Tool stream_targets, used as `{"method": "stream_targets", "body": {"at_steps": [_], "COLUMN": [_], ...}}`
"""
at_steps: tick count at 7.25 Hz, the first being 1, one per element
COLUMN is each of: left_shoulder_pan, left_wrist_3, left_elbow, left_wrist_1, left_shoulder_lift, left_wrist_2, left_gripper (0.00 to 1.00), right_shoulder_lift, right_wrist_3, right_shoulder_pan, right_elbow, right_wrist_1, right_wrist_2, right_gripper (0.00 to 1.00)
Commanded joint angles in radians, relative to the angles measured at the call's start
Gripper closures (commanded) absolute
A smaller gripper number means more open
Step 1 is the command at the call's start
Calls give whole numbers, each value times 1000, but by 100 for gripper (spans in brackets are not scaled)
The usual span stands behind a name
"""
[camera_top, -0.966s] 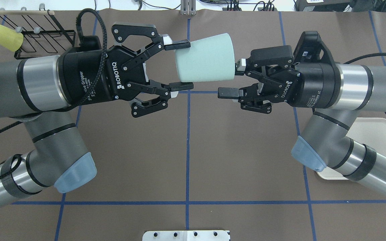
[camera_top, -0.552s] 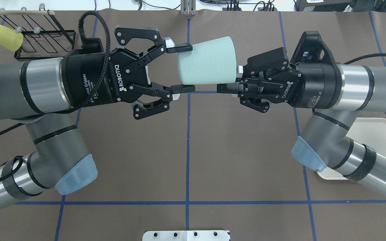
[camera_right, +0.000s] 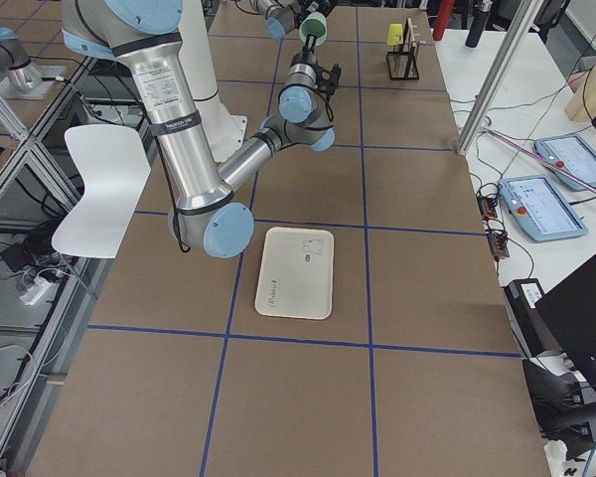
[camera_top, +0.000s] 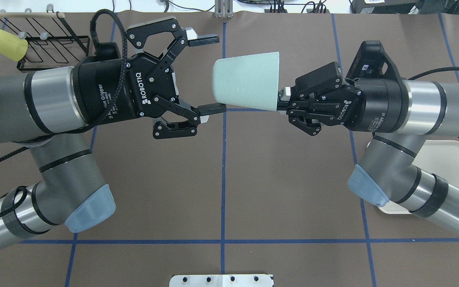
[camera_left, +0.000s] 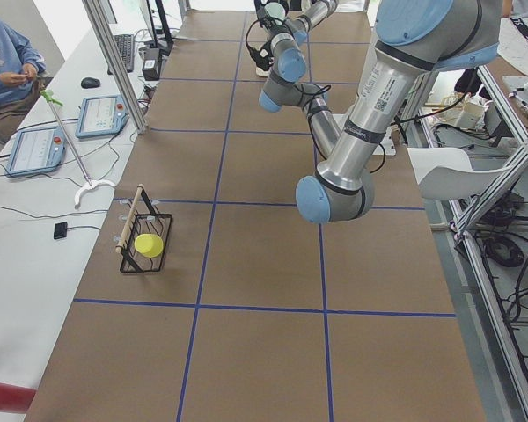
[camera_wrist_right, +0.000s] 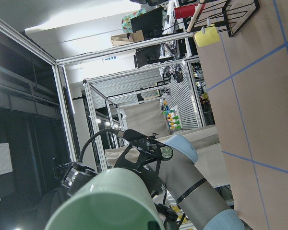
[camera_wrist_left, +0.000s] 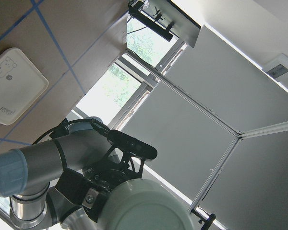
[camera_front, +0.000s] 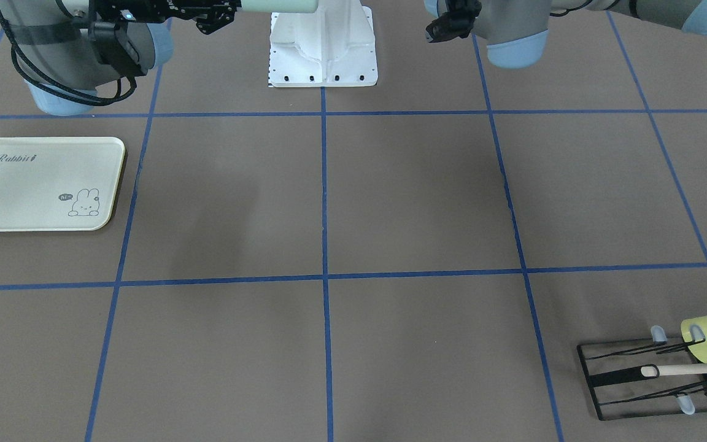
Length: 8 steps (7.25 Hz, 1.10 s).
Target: Left arm grabs green cup and hands to right arm on tray
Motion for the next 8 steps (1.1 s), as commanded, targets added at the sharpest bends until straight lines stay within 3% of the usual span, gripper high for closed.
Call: {"method": "stream_targets", "body": {"at_steps": [1, 2, 4, 5, 6, 7, 8], "left_shoulder_pan": [-5, -14, -8, -17, -44, -60, -60], "left_wrist_3": [41, 89, 289, 340, 394, 563, 716], "left_elbow": [-3, -11, -69, -77, -81, -124, -190], "left_wrist_1": [2, 66, 351, 416, 490, 638, 852], "left_shoulder_lift": [9, 12, 10, 10, 12, 22, 18], "left_wrist_2": [-5, -7, -21, -86, -97, -117, -117], "left_gripper": [0, 0, 0, 0, 0, 0, 0], "right_shoulder_lift": [-11, -31, -155, -228, -273, -313, -320], "right_wrist_3": [1, 6, -38, -102, -229, -358, -475], "right_shoulder_pan": [5, 11, 28, 54, 68, 111, 219], "right_elbow": [7, 18, 17, -17, -76, -129, -207], "right_wrist_1": [2, 2, -21, -23, -23, -24, -33], "right_wrist_2": [-31, -49, -68, -39, 34, 97, 219], "right_gripper": [100, 100, 100, 100, 100, 100, 100]}}
